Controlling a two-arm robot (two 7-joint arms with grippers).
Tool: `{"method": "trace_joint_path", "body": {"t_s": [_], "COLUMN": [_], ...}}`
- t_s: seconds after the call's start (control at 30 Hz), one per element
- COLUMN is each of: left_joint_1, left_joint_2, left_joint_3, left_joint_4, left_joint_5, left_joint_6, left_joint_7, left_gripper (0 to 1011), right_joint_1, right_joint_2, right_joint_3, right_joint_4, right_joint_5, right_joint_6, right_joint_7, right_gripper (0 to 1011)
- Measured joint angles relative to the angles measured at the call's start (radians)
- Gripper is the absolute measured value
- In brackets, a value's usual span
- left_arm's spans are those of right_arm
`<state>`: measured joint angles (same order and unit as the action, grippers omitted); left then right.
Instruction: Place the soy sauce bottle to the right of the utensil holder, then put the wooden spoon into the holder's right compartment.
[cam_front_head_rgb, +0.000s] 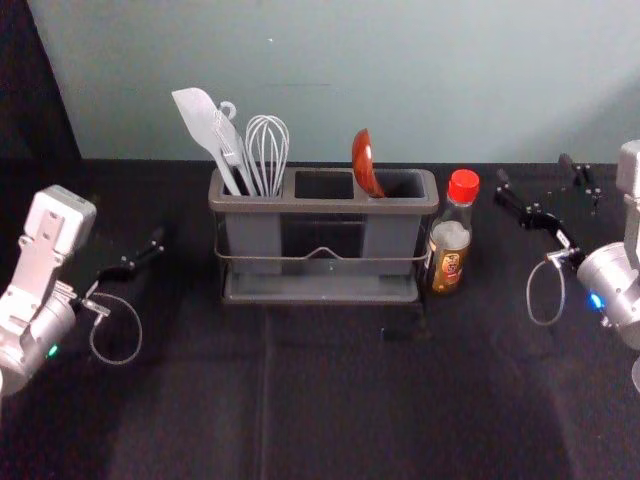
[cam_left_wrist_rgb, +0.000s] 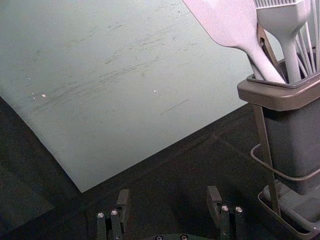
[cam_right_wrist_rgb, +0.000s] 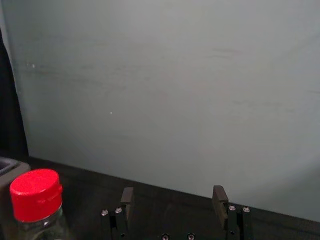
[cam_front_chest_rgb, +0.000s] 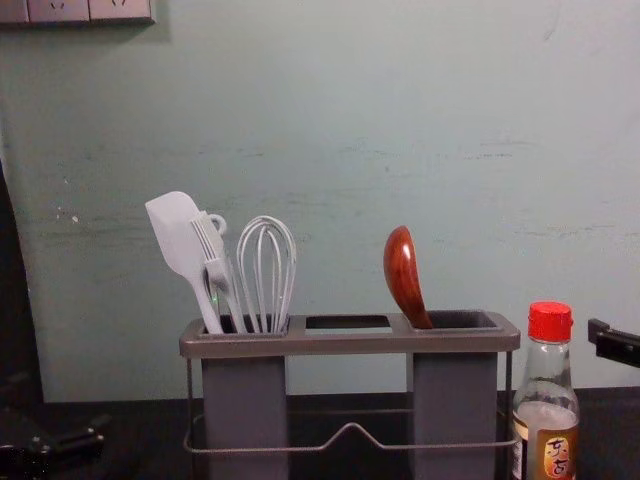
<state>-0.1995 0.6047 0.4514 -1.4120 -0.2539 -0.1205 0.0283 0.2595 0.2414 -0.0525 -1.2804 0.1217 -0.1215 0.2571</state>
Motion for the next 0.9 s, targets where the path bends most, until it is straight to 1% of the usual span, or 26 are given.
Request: {"method": "trace_joint_path", "body": {"t_s": [0.13, 0.3, 0.53, 0.63, 0.9], "left_joint_1": [0.0, 0.0, 0.0, 0.0, 0.0], "left_joint_2": [0.0, 0.0, 0.0, 0.0, 0.0], "left_joint_3": [0.0, 0.0, 0.0, 0.0, 0.0], "left_joint_4": [0.0, 0.0, 0.0, 0.0, 0.0], "left_joint_5": [0.0, 0.0, 0.0, 0.0, 0.0], "left_joint_6": [0.0, 0.0, 0.0, 0.0, 0.0], "left_joint_7": [0.0, 0.0, 0.0, 0.0, 0.0], "left_gripper": [1000, 1000, 1000, 1000, 1000], "right_joint_1": [-0.008, -0.012, -0.008, -0.011, -0.01], "right_joint_2": [0.011, 0.022, 0.024, 0.022, 0.022], "right_joint_3": [-0.01, -0.026, -0.04, -0.04, -0.04], "right_joint_4": [-0.034, -0.053, -0.031, -0.029, -0.028], "right_joint_5": [-0.002, -0.001, 0.013, 0.02, 0.02], "right_joint_6": [0.042, 0.068, 0.071, 0.065, 0.065], "right_joint_7": [-0.002, 0.01, 0.018, 0.017, 0.017], "right_gripper": [1002, 1002, 1002, 1002, 1002]}}
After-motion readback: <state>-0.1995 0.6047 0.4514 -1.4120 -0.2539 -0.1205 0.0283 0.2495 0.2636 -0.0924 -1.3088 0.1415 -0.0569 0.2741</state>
